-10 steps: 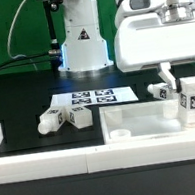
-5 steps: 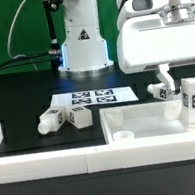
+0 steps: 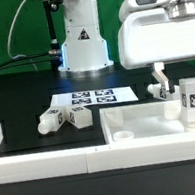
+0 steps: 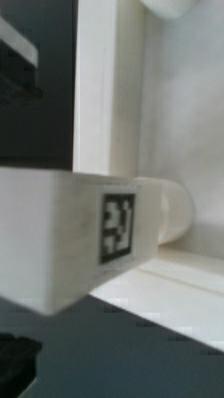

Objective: Assemble one leg

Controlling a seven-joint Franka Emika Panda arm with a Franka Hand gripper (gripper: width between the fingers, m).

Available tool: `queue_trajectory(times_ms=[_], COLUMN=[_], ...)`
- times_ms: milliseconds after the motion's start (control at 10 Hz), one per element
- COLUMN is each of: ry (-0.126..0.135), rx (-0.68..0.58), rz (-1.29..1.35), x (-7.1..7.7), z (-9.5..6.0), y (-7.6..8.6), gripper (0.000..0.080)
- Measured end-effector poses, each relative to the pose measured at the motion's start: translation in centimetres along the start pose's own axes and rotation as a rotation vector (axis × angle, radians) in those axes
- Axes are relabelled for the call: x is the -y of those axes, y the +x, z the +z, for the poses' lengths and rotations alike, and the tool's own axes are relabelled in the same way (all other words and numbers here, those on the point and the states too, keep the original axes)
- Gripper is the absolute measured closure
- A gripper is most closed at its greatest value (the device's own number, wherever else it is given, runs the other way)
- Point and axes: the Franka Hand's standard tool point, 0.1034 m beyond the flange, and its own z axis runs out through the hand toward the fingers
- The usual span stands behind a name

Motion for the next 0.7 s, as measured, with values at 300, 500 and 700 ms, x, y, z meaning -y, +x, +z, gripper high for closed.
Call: queue_trajectory(times_ms=[300,500,700], ry=[-0.008,-0.011,-0.012], rx=[0.233,0.257,0.257], rz=[0.025,0.044,0.052], x=[0.32,0.51,0.41], z=[1.06,1.29,1.30], y=[-0.88,-1.11,-1.09], gripper=[0.0151,0.0151,0.0272])
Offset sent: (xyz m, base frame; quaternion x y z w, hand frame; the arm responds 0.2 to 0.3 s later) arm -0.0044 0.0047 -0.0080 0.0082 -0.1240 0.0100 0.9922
